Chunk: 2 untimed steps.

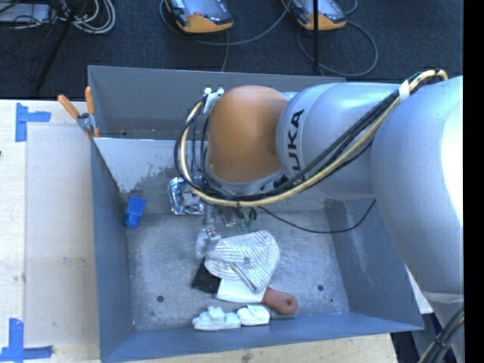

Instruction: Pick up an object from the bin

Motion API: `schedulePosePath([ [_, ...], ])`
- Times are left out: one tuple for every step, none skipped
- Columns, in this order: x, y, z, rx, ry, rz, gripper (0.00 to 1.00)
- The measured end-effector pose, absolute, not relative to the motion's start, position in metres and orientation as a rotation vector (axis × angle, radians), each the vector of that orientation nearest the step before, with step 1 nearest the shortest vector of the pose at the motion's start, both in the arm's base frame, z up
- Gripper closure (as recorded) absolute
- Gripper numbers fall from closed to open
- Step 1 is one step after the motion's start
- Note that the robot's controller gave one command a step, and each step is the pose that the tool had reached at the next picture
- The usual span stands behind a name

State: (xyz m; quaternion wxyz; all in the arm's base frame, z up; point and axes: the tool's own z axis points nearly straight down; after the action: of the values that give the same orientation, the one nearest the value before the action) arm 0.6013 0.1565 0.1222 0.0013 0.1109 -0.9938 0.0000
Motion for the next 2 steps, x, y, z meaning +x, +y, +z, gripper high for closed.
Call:
schedulePosePath([
  [0.574,0.126,0.133,0.760,-3.045,-0.001,0.00],
  [0.549,0.123,0.127,0.834,-3.029,0.001,0.00],
])
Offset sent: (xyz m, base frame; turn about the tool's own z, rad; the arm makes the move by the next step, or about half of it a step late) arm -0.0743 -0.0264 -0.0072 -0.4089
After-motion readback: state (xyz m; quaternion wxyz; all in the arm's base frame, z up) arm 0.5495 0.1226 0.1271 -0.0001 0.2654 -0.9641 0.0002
